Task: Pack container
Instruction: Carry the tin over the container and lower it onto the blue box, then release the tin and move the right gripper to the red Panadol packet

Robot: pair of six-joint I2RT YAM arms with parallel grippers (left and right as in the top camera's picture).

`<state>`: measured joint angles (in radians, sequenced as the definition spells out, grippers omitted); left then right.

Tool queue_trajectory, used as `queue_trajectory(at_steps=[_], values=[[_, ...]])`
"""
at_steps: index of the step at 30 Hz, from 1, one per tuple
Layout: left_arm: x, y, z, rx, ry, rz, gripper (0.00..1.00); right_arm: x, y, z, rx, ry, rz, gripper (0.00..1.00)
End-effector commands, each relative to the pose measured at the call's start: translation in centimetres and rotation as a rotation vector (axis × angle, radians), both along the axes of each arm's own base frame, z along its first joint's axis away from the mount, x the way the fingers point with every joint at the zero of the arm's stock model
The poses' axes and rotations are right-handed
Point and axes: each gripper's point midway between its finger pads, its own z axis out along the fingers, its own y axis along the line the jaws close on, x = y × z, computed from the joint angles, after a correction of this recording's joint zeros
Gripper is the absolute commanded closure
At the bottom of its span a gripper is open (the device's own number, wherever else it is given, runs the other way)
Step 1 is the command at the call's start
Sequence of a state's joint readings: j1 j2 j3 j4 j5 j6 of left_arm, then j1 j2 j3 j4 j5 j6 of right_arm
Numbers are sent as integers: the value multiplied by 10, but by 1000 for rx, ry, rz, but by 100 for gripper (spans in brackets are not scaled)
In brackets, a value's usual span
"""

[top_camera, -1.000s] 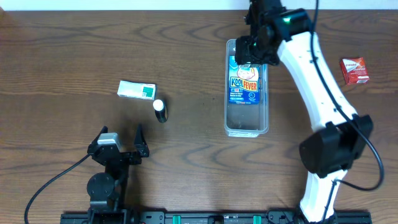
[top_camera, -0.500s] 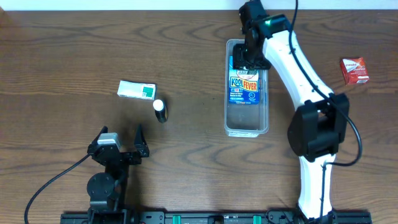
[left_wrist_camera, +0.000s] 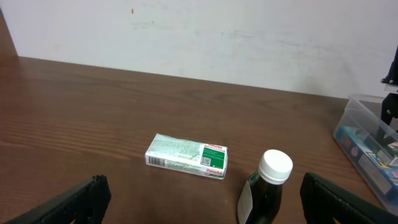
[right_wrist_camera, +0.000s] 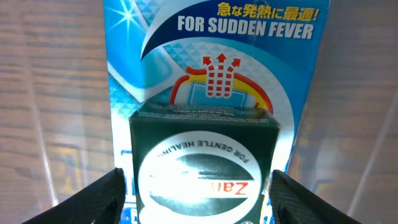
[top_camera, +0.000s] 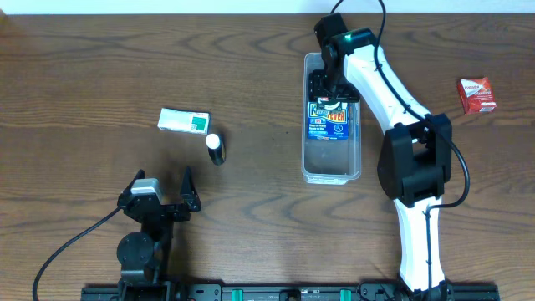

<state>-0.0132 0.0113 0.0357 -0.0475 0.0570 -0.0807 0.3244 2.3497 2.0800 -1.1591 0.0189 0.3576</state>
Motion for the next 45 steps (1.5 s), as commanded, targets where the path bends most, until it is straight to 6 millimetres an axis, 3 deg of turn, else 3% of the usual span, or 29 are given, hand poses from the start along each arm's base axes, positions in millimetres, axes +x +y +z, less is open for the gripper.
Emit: queue_trajectory(at_steps=[1,5,8,12,15,18,22,27,29,33,39,45], values=[[0,-1,-19,5,47,-6,2,2,-5,0,-9,-4,-18,25],[0,-1,-19,5,47,-6,2,6,-10,10,-5,-16,-28,24],[0,-1,-19,5,47,-6,2,16,-11,42,18,-72,-35,23],[0,-1,-19,5,47,-6,2,32,-13,122,57,-237,8,21],[0,-1,-19,5,47,-6,2,34,-26,183,59,-359,54,17],[0,-1,-19,5,47,-6,2,25,-70,228,-57,-436,69,9],[0,-1,-19,5,47,-6,2,7,-164,246,-268,-409,-59,4],[0,0,-19,5,47,-6,2,-5,-236,224,-166,-320,-112,1],[0,-1,-19,5,47,-6,2,-3,-256,212,-126,-312,-101,1],[0,-1,-19,5,47,-6,2,2,-278,184,-38,-313,11,1],[0,-1,-19,5,47,-6,2,0,-339,137,-62,-307,-35,1],[0,-1,-19,5,47,-6,2,-11,-363,92,-96,-268,72,1]])
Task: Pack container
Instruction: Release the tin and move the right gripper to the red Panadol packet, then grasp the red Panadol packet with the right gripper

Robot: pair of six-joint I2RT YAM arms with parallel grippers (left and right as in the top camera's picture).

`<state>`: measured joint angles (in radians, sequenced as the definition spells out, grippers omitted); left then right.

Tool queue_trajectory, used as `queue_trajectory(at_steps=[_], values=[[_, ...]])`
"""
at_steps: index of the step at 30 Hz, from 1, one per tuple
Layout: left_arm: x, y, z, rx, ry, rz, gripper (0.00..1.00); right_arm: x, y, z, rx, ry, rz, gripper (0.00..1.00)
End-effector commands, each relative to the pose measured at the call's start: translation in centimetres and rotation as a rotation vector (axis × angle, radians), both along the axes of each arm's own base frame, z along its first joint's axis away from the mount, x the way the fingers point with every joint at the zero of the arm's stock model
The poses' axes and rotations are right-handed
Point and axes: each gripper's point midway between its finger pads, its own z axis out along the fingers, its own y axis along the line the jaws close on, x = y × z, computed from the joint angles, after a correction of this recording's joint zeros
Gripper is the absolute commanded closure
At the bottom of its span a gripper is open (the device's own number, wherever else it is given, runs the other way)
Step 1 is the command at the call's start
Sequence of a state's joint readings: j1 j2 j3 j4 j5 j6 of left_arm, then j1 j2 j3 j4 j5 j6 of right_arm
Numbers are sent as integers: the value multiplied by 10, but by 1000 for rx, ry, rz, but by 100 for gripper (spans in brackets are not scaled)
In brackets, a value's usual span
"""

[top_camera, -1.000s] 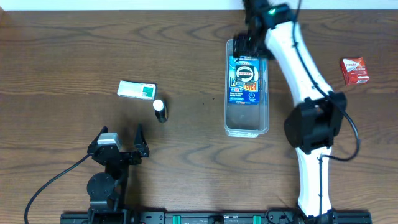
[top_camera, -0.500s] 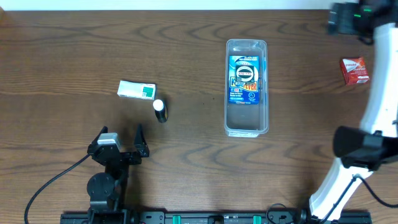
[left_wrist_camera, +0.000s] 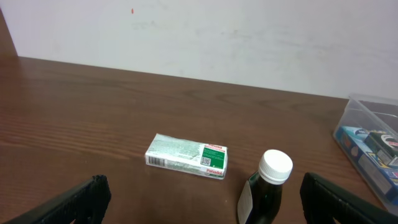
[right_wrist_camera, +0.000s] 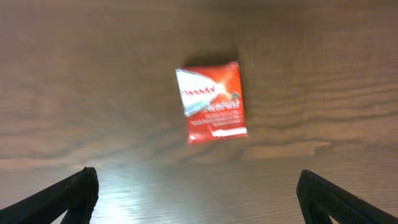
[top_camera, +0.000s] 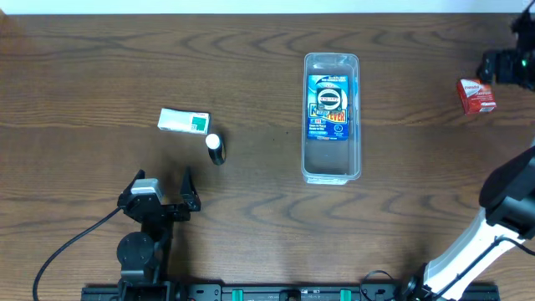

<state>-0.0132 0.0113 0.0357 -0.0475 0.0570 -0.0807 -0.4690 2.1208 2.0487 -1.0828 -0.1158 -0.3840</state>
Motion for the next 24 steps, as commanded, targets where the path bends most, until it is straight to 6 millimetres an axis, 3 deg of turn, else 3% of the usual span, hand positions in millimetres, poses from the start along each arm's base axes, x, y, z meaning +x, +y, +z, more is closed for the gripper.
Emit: queue_trajectory(at_steps=[1,6,24], values=[[0,-1,-19,5,47,-6,2,-4,-3,-21,-16,21,107,1],[0,-1,-19,5,47,-6,2,-3,-17,-42,-22,-6,94,1],[0,-1,-19,5,47,-6,2,24,-19,-115,2,-88,88,1]])
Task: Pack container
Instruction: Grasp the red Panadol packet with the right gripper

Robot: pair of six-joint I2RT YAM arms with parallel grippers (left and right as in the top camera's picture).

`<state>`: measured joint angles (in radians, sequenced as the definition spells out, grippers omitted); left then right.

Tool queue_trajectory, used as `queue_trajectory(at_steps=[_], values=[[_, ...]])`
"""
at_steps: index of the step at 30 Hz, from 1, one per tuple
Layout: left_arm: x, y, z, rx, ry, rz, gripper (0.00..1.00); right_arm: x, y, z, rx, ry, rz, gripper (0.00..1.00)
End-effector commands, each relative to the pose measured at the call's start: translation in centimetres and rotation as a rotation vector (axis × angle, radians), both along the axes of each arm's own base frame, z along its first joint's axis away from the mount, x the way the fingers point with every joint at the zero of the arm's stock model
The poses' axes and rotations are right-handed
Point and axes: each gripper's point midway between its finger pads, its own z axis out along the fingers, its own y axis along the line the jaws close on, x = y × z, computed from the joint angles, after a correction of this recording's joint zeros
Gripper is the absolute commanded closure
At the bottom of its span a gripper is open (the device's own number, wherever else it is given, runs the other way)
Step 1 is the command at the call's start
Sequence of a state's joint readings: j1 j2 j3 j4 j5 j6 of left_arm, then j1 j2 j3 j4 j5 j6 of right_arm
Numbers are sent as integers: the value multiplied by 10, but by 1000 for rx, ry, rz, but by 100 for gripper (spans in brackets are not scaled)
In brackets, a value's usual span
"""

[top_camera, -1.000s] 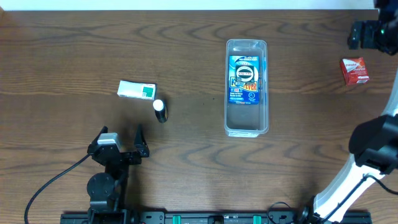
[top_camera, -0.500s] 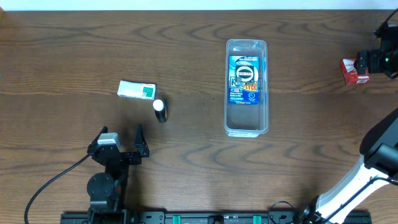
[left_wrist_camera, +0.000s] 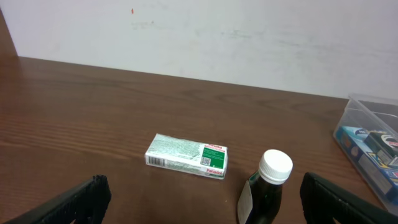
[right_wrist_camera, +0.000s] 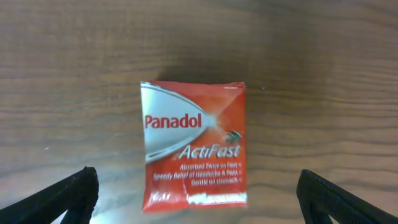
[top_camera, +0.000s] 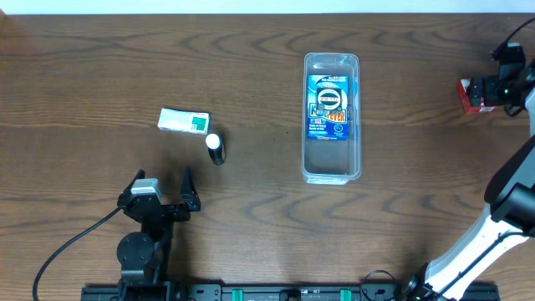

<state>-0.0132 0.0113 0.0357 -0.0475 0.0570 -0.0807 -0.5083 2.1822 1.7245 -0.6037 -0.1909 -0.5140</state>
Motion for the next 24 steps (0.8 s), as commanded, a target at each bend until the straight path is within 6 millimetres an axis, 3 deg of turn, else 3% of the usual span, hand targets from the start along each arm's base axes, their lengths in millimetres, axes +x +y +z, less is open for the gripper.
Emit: queue_trajectory(at_steps=[1,13,19,24], values=[[0,-1,-19,5,47,-6,2,0,2,-24,49,20,-23,1],[0,-1,-19,5,47,-6,2,-1,4,-60,75,65,-26,1],[0,-1,-19,5,47,-6,2,0,3,-62,75,64,-26,1],[0,-1,-19,5,47,-6,2,0,3,-62,75,64,-26,9]])
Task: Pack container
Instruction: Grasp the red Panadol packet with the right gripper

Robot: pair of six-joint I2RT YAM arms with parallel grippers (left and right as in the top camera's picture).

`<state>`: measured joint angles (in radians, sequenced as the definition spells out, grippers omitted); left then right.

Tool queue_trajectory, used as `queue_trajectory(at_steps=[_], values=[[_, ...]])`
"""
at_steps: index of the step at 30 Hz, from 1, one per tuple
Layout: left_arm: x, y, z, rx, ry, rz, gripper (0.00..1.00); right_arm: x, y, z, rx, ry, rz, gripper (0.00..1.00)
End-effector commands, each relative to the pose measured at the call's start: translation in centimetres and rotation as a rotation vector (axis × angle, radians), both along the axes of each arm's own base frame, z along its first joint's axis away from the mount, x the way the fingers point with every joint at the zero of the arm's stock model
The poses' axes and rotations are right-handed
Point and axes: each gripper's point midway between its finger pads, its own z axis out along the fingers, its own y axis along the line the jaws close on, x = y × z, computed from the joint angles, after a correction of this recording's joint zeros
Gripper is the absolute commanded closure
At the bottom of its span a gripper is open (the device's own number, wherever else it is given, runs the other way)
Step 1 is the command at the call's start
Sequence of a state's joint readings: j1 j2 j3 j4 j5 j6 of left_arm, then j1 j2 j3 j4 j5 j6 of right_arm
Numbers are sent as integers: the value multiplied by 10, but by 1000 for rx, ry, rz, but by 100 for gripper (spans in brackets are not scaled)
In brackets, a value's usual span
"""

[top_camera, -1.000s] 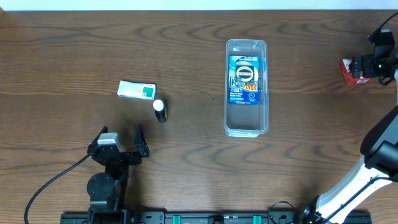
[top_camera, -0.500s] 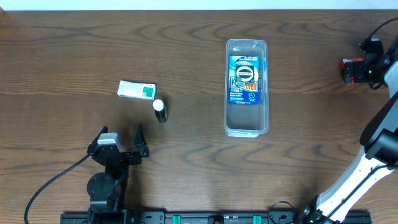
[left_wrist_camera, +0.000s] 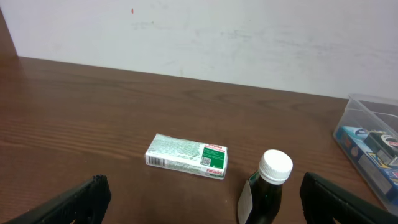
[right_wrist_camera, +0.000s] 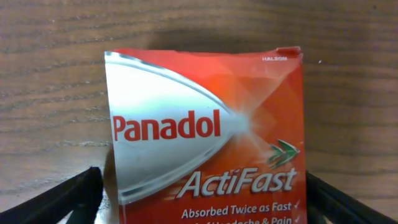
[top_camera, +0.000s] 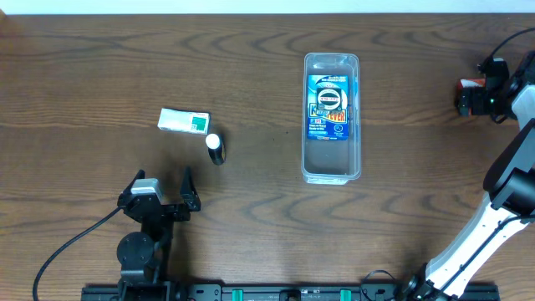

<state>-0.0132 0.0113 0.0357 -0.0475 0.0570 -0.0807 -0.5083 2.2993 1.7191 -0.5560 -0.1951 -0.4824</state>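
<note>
The clear plastic container [top_camera: 332, 171] stands at the table's middle, holding a blue fever-patch packet [top_camera: 332, 127] with a dark round-labelled box [top_camera: 332, 98] on it. A red Panadol ActiFast box [right_wrist_camera: 205, 137] lies flat at the far right, mostly hidden in the overhead view [top_camera: 469, 83]. My right gripper [right_wrist_camera: 204, 199] is low over it, open, one finger close on each side of the box. A green-and-white Panadol box [left_wrist_camera: 186, 156] and a dark bottle with a white cap [left_wrist_camera: 266, 186] sit at the left. My left gripper [left_wrist_camera: 202, 193] is open and holds nothing, just short of them.
A white wall [left_wrist_camera: 199, 37] rises behind the table's far edge. The red box lies close to the table's right edge. Bare wood lies between the container and the left items, and between the container and the red box.
My right gripper has come down closer onto the red box, which now fills the gap between its open fingers. The left arm and the other items have not moved.
My right gripper was open inside the container over the dark box lying on the blue packet. Then it was at the far right, high above the red box, then nearer. Now its fingers straddle the box. The left arm stayed still throughout.
</note>
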Motion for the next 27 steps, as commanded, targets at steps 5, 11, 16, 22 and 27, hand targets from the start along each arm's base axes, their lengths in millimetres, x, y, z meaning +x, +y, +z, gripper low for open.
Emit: queue_trajectory(at_steps=[5,11,16,22,27], values=[[0,-1,-19,5,47,-6,2,0,3,-5,30,1,-21,21],[0,-1,-19,5,47,-6,2,3,1,5,60,-6,-83,32],[0,-1,-19,5,47,-6,2,11,6,37,100,-20,-89,32],[0,-1,-19,5,47,-6,2,28,39,104,263,-83,-75,34],[0,-1,-19,5,47,-6,2,30,100,168,419,-112,7,37]])
